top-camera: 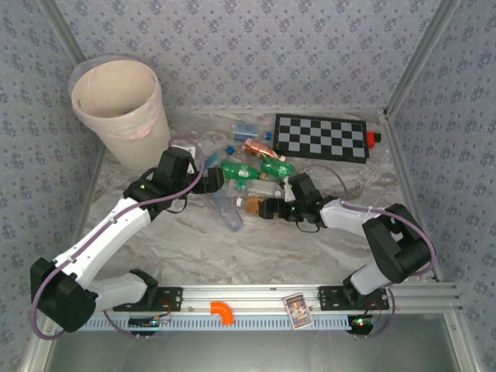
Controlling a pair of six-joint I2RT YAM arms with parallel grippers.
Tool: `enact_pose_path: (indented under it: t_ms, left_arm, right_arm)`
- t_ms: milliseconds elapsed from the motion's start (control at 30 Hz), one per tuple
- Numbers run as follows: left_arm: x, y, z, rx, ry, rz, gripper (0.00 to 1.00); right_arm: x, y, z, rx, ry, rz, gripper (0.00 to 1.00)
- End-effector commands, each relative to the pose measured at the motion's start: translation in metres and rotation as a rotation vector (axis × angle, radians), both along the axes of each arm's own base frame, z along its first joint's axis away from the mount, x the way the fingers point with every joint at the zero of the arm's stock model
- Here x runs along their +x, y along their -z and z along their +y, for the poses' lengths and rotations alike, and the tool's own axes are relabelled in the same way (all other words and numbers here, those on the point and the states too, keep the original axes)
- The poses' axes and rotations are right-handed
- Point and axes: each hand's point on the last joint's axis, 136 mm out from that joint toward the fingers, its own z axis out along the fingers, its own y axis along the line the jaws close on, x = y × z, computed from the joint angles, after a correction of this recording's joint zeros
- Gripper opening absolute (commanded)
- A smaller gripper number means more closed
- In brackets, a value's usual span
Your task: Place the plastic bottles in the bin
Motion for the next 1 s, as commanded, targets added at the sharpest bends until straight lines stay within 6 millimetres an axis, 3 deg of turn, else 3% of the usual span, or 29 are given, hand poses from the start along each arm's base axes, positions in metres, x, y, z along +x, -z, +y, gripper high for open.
enact_pose_path:
  t_ms: [0,433,567,767,967]
  left_arm:
    - [-0.004,0.001,0.003,-0.003,-0.017,-0.002,1.00]
    - [-0.018,0.028,0.011,-0.010,-0.041,0.060,1.00]
    - [-0.020,0.031,0.011,-0.009,-0.042,0.067,1.00]
    - [-0.020,0.033,0.011,-0.012,-0.044,0.071,1.00]
    - [-0.019,0.027,0.007,-0.043,-0.043,0.070,1.00]
  right_arm:
    - [0.004,-0.009,0.015,0.021,-0.060,-0.046,1.00]
    - [0.023,-0.002,0.037,0.062,-0.055,-0.041,1.00]
    - [0.025,-0.002,0.038,0.092,-0.033,-0.037,0.92]
    - [0.024,-0.020,0.035,0.149,-0.004,-0.088,0.75]
    - [0.019,-0.044,0.029,0.167,0.011,-0.137,0.69]
